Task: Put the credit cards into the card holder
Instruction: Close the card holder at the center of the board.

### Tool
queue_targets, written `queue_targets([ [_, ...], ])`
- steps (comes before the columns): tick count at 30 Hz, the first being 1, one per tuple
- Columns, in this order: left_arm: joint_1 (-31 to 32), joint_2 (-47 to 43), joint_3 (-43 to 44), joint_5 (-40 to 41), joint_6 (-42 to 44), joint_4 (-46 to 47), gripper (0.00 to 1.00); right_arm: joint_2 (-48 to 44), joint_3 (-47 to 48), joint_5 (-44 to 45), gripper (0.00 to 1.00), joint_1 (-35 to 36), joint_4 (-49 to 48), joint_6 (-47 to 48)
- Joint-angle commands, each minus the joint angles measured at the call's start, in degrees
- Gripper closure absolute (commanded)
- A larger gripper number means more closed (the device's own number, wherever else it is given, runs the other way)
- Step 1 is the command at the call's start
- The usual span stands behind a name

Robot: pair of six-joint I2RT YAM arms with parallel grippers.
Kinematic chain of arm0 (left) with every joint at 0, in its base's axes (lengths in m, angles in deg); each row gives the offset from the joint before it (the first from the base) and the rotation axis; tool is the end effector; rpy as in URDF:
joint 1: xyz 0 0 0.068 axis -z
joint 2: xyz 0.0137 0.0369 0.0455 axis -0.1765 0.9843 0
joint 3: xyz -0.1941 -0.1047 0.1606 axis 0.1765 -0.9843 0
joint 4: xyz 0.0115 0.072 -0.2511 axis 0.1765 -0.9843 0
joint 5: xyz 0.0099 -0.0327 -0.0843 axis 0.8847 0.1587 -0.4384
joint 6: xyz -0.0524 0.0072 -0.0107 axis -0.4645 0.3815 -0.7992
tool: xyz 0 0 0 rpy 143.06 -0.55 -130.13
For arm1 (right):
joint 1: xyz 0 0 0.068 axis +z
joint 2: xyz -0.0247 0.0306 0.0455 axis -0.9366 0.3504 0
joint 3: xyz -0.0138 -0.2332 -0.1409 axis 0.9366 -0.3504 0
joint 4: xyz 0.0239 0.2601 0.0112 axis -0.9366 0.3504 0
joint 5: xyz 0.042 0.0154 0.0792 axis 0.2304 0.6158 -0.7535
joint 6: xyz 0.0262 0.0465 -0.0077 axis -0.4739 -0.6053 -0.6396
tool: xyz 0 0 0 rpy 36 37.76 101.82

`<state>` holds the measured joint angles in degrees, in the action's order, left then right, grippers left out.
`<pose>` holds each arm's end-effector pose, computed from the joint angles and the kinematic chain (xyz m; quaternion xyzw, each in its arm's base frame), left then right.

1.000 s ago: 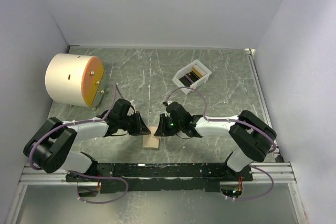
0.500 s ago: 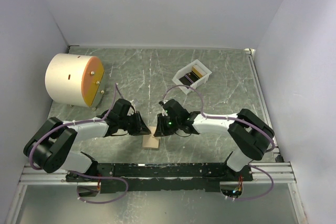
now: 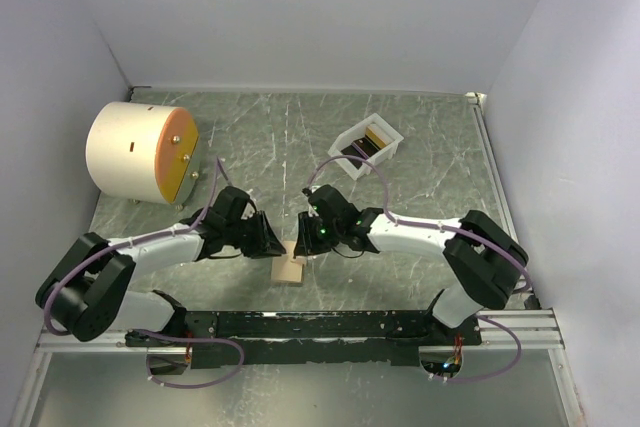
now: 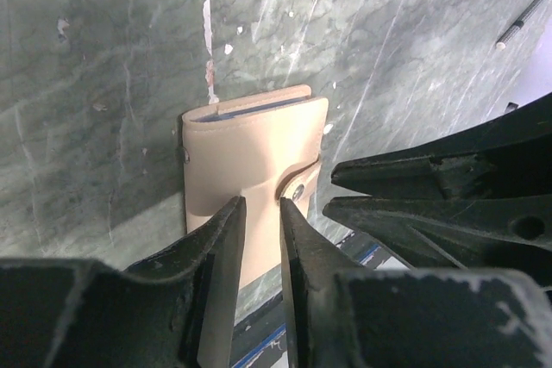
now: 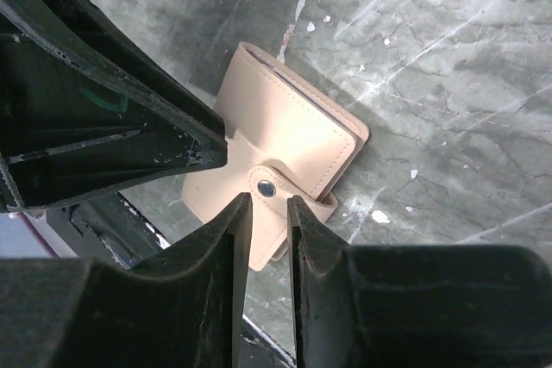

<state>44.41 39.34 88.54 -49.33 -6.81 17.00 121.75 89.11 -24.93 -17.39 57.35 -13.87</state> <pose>0.1864 -0.1431 0.1429 -0.0830 0.9203 -0.3628 0.1208 0.1834 0.2470 0.1690 -0.1362 0.9222 0.3163 0.1758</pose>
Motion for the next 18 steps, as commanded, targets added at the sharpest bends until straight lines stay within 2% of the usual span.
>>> queue_targets([
  [1, 0.42, -1.99, -1.55, 0.14, -0.15, 0.21, 0.67, -1.98, 0.41, 1.64, 0.76, -0.06, 0.09, 0.73],
  [9, 0.57, 2.67, -1.63, 0.33, 1.32, 2.14, 0.70, -0.16, 3.82, 3.80, 0.74, -0.04, 3.62, 3.39],
  [18, 0.65, 4.99, -1.19, 3.23, 1.83, -0.59, 0.73, 2.14, 4.62, 2.19, 0.75, -0.02, 3.01, 3.83],
])
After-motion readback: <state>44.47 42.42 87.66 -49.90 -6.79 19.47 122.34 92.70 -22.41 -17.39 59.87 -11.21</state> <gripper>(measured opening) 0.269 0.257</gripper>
